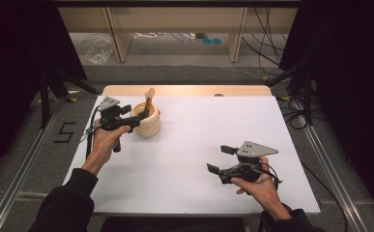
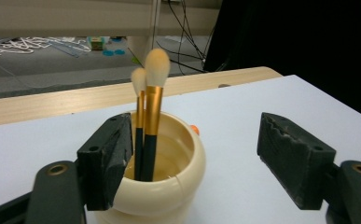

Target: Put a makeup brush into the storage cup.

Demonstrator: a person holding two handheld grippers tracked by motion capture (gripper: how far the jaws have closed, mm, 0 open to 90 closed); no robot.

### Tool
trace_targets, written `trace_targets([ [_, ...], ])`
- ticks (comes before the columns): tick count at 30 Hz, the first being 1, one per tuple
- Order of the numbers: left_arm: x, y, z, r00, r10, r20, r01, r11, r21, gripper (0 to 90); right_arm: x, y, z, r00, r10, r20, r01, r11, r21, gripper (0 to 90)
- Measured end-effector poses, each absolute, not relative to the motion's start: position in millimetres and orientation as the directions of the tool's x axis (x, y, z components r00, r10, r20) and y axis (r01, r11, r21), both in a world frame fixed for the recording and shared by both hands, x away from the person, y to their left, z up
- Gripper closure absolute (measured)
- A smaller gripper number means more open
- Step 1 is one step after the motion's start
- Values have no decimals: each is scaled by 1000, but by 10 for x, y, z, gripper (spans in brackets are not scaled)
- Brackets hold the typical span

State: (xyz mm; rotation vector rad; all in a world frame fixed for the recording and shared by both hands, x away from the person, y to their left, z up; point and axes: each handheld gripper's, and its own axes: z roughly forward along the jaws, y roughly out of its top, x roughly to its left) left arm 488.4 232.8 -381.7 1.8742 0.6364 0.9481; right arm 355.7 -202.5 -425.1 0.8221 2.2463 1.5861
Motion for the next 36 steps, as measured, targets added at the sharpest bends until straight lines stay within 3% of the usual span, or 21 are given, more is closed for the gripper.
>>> trace_targets([
  [9,4575,2294,-3822,611,750,253,62,-364,929,248,3549,-2020,-4248,-799,591,110,306,241,921,165],
  [16,4383,2258,-3852,626,739,247,59,-361,931,235,3548,-2016,-4239,-806,581,117,309,244,919,165],
  [17,4345,2267,-3852,586,766,266,75,-378,923,235,3551,-2015,-4240,-806,580,116,308,244,920,165],
  [23,4220,2199,-3905,643,727,243,62,-365,929,226,3553,-2016,-4241,-807,578,119,306,238,922,164],
  [24,4187,2175,-3924,661,723,199,88,-338,937,224,3557,-2008,-4249,-806,580,121,303,227,926,164],
  [36,3920,2120,-3971,677,711,192,88,-336,938,222,3552,-2009,-4239,-807,581,102,292,244,925,164],
])
